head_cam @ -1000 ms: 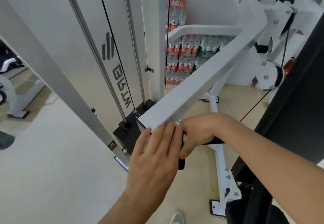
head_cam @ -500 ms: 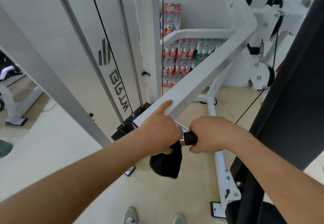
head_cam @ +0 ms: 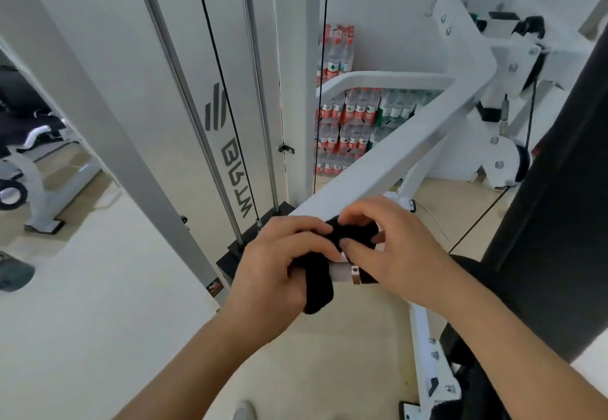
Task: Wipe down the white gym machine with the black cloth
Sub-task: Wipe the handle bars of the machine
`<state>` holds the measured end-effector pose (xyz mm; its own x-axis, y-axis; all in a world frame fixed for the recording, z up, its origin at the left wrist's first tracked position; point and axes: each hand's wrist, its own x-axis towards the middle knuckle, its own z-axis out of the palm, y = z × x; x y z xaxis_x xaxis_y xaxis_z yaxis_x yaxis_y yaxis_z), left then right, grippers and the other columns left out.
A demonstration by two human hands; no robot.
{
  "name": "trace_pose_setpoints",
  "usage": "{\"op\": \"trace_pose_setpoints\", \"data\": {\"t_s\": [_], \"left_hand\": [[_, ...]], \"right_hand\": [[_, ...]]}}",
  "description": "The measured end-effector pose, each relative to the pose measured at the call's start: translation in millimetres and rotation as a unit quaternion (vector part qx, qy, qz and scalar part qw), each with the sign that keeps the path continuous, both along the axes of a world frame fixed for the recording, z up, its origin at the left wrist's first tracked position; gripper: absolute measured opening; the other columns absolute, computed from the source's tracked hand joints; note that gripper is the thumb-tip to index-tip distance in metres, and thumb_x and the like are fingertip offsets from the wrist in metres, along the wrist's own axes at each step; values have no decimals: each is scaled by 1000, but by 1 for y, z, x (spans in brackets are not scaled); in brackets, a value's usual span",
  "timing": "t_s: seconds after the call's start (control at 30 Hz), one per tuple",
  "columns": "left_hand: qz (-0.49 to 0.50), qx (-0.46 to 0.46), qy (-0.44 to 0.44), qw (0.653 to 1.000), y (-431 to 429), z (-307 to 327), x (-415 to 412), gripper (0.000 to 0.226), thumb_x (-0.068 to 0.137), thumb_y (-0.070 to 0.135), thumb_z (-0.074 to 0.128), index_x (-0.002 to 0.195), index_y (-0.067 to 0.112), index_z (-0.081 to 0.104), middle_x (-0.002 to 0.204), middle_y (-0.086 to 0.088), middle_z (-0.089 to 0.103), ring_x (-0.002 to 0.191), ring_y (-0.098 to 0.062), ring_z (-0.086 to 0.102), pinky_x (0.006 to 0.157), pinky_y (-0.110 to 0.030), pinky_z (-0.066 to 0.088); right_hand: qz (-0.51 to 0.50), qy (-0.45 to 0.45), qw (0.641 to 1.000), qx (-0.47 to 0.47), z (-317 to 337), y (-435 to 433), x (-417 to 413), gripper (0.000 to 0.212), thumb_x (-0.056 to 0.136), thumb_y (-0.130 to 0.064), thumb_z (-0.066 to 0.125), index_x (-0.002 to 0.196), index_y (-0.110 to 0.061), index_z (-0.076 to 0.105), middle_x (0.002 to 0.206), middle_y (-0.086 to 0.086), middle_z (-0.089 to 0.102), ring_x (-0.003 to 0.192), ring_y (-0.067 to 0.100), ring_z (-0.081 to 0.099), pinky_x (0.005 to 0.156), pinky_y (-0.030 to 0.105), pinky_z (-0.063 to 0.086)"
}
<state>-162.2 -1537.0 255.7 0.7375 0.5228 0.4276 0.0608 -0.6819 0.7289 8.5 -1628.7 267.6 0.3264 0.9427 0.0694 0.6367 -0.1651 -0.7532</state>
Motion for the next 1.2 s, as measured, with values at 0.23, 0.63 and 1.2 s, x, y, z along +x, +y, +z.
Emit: {"op": "trace_pose_setpoints", "data": {"t_s": [0.23, 0.63, 1.2], "left_hand": [[-56, -228, 98, 967, 48, 48, -2, 65, 67, -19, 51, 108, 31, 53, 117, 13, 57, 107, -12, 63, 69, -23, 54], [199, 51, 271, 940, 106, 17, 29, 34, 83, 26, 63, 116, 34, 56, 125, 8, 52, 120, -16, 49, 101, -39, 41], [-97, -542, 309, 775, 106, -15, 80, 44, 78, 44, 70, 106, 10, 66, 90, -7, 74, 79, -19, 70, 79, -29, 55]], "right_hand": [[64, 207, 973, -82, 27, 11, 21, 15, 90, -16, 70, 103, -21, 72, 91, 0, 76, 84, 16, 73, 79, 30, 55], [-150, -183, 957, -168, -2, 29, 37, 17, 92, -39, 61, 97, -29, 48, 105, -7, 50, 99, 17, 52, 81, 34, 44], [-142, 14, 985, -95, -2, 42, 25, 20, 87, -34, 71, 86, -24, 53, 80, -1, 67, 72, 16, 64, 65, 30, 52]]}}
